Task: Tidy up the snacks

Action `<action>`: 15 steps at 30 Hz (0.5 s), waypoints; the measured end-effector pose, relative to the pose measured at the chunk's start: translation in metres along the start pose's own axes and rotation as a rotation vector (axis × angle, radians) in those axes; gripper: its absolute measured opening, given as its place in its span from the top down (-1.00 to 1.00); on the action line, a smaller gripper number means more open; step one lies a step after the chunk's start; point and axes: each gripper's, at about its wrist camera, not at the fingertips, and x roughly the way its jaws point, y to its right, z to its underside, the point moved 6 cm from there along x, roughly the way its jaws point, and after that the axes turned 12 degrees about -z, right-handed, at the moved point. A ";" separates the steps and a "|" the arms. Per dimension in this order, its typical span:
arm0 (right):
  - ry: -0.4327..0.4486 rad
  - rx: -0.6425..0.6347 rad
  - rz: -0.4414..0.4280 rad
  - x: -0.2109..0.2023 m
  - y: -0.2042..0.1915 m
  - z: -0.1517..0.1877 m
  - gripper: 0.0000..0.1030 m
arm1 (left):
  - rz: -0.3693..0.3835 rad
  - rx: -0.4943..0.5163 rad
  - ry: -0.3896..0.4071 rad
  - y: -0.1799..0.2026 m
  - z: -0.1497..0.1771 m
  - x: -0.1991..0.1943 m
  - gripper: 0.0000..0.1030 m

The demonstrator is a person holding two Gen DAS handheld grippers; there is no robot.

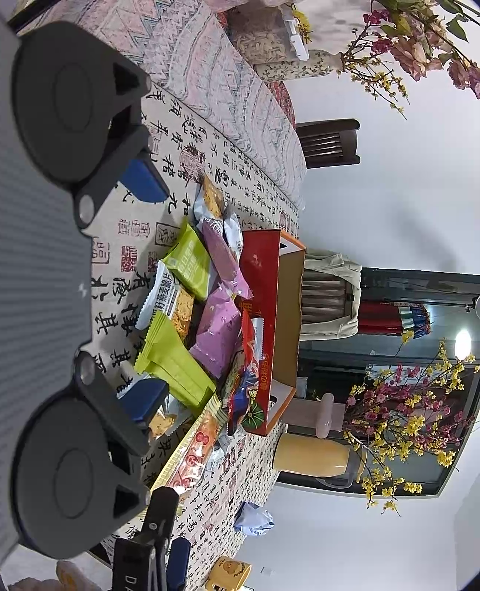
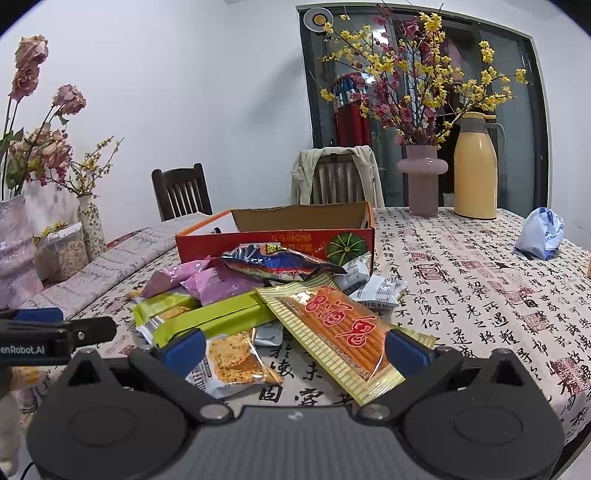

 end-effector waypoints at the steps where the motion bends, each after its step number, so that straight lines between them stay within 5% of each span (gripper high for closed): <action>1: -0.001 0.000 0.000 0.000 0.000 0.000 -1.00 | 0.000 0.001 0.000 0.000 0.000 0.000 -1.00; 15: -0.011 0.003 -0.001 0.002 0.001 0.003 -1.00 | 0.005 0.000 -0.006 0.001 0.002 0.002 -1.00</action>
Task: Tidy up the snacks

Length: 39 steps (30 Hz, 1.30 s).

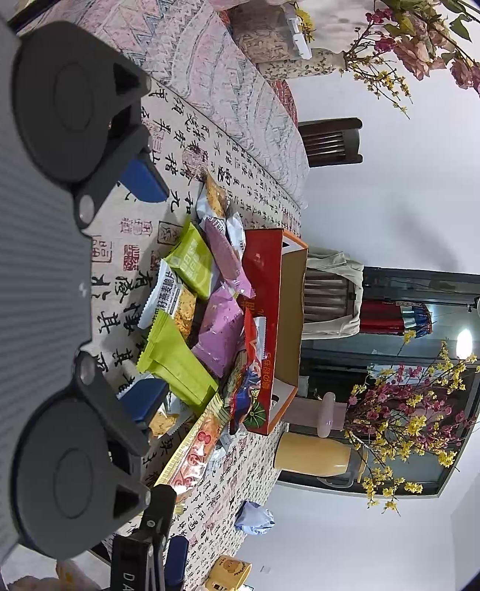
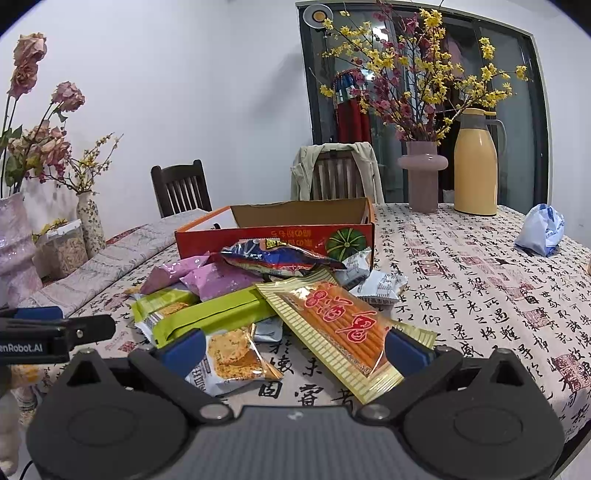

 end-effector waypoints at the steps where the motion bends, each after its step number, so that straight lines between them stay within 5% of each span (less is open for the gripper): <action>1: -0.001 0.000 0.000 0.000 0.000 0.000 -1.00 | 0.000 0.000 -0.001 0.000 0.000 0.000 -1.00; 27: -0.007 0.011 0.000 0.002 0.003 0.003 -1.00 | 0.024 -0.005 -0.011 0.001 0.001 0.000 -1.00; 39: -0.081 -0.050 0.064 0.020 0.037 -0.005 -1.00 | 0.031 -0.025 -0.060 -0.003 -0.001 0.017 -1.00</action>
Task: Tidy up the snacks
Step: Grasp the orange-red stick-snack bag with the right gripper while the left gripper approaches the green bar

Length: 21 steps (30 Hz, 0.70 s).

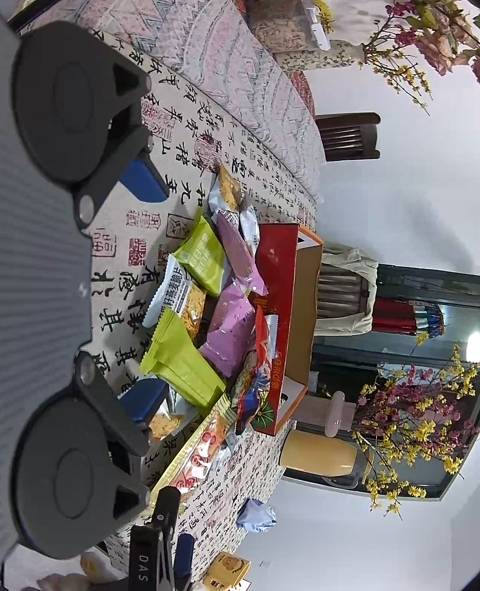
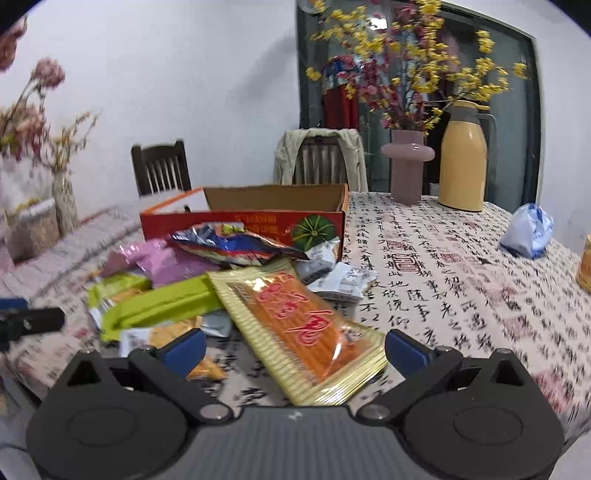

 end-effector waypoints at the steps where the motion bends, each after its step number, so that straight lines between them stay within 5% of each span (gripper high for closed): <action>1: -0.016 -0.020 0.000 0.004 0.003 -0.002 -1.00 | -0.001 -0.003 -0.004 -0.001 -0.001 0.002 -1.00; 13: -0.180 -0.136 -0.134 0.064 0.020 -0.019 -1.00 | -0.029 -0.042 -0.044 -0.012 -0.002 0.017 -1.00; 21: -0.218 -0.083 -0.231 0.083 0.029 -0.016 -0.54 | -0.024 -0.065 -0.056 -0.017 -0.001 0.022 -1.00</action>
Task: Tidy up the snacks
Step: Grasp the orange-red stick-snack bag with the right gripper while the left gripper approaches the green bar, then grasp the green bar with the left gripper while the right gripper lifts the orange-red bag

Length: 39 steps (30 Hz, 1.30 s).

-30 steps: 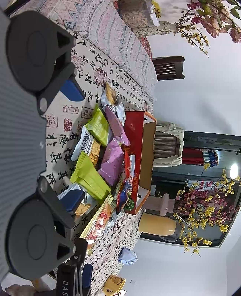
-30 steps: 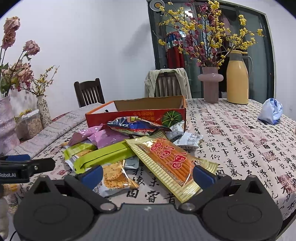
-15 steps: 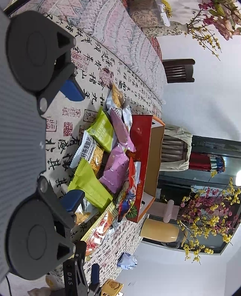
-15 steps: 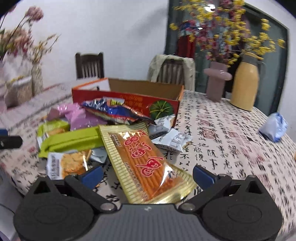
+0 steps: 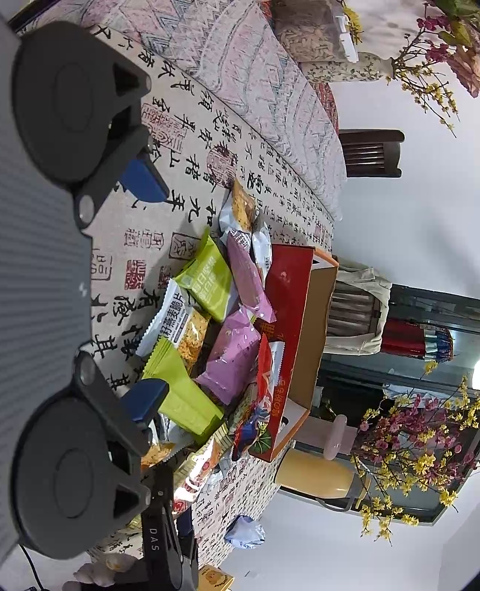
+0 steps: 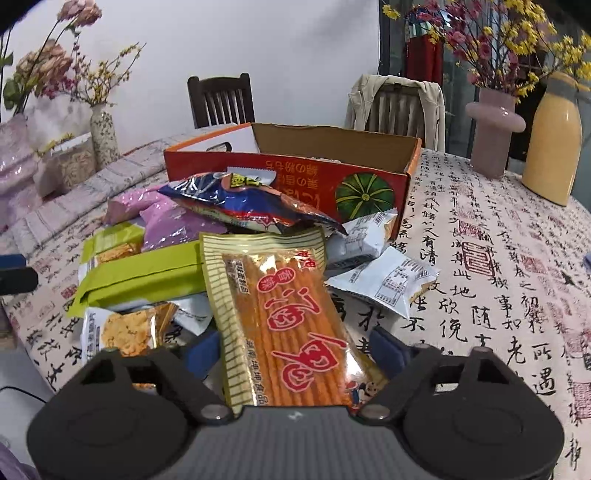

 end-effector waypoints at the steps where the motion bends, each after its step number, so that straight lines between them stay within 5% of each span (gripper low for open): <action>1: 0.002 0.004 -0.003 0.000 0.002 0.001 -0.50 | 0.001 -0.001 -0.001 0.000 0.000 0.001 -1.00; 8: 0.019 -0.003 0.007 -0.007 0.005 0.006 0.09 | 0.008 0.000 0.002 0.002 0.002 0.000 -1.00; 13: 0.085 -0.037 0.070 -0.020 -0.003 0.007 0.24 | 0.006 0.001 0.010 0.003 0.001 -0.002 -1.00; 26: 0.344 0.095 0.163 -0.066 -0.014 0.014 0.31 | -0.032 -0.003 0.024 -0.004 -0.015 0.008 -1.00; 33: 0.378 0.090 0.221 -0.060 -0.004 -0.005 0.31 | -0.082 0.028 0.004 -0.005 -0.039 0.042 -1.00; 39: 0.368 0.127 0.277 -0.034 0.020 -0.017 0.31 | -0.061 0.109 -0.062 0.010 -0.047 0.074 -0.59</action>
